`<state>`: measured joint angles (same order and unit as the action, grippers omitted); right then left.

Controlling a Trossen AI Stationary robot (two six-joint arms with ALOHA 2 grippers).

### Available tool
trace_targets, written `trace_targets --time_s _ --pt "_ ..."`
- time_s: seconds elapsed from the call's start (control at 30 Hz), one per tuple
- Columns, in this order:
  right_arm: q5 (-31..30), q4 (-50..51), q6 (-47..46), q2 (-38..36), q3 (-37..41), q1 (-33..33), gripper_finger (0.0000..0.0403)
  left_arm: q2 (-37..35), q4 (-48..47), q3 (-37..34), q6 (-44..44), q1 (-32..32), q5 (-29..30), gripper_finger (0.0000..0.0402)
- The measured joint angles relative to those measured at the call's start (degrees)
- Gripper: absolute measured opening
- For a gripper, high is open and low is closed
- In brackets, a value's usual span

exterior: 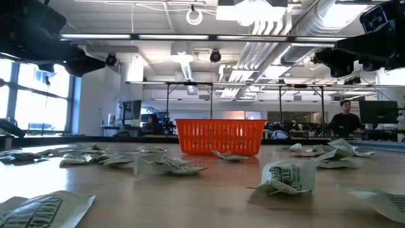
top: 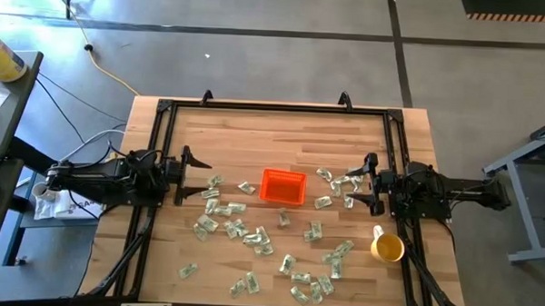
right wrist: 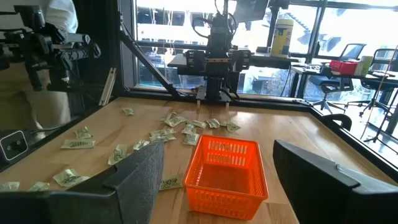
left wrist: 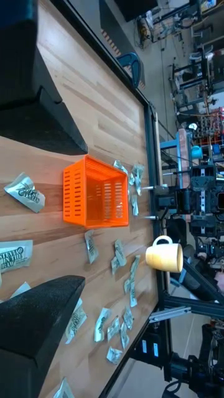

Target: Pick and place Stevia / Truvia into bins

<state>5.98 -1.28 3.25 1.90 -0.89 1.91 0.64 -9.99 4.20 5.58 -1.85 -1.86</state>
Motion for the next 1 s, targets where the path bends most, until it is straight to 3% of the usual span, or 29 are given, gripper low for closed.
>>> trace_targets --time_s 0.4,0.57,0.73,0.83,1.0 --pt "0.01 0.0 -0.01 -0.01 0.0 0.0 0.0291 0.01 0.04 -0.01 0.48 0.0 0.02 0.0365" --pt "0.0 0.01 -0.01 -0.01 -0.01 -0.01 0.0291 0.01 2.68 -0.11 13.63 -0.02 2.31 0.0367" --pt "0.01 0.01 -0.01 0.0 0.0 -0.01 0.0291 -0.02 2.56 -0.1 14.55 -0.02 2.33 0.0365" --pt "0.01 0.0 -0.02 0.0 0.0 -0.01 0.0291 -0.04 3.22 -0.1 8.35 -0.02 2.24 0.0366" --pt "0.0 0.0 0.0 -0.01 0.0 -0.01 0.0291 -0.02 4.27 -0.1 -21.07 0.0 -4.66 0.0366"
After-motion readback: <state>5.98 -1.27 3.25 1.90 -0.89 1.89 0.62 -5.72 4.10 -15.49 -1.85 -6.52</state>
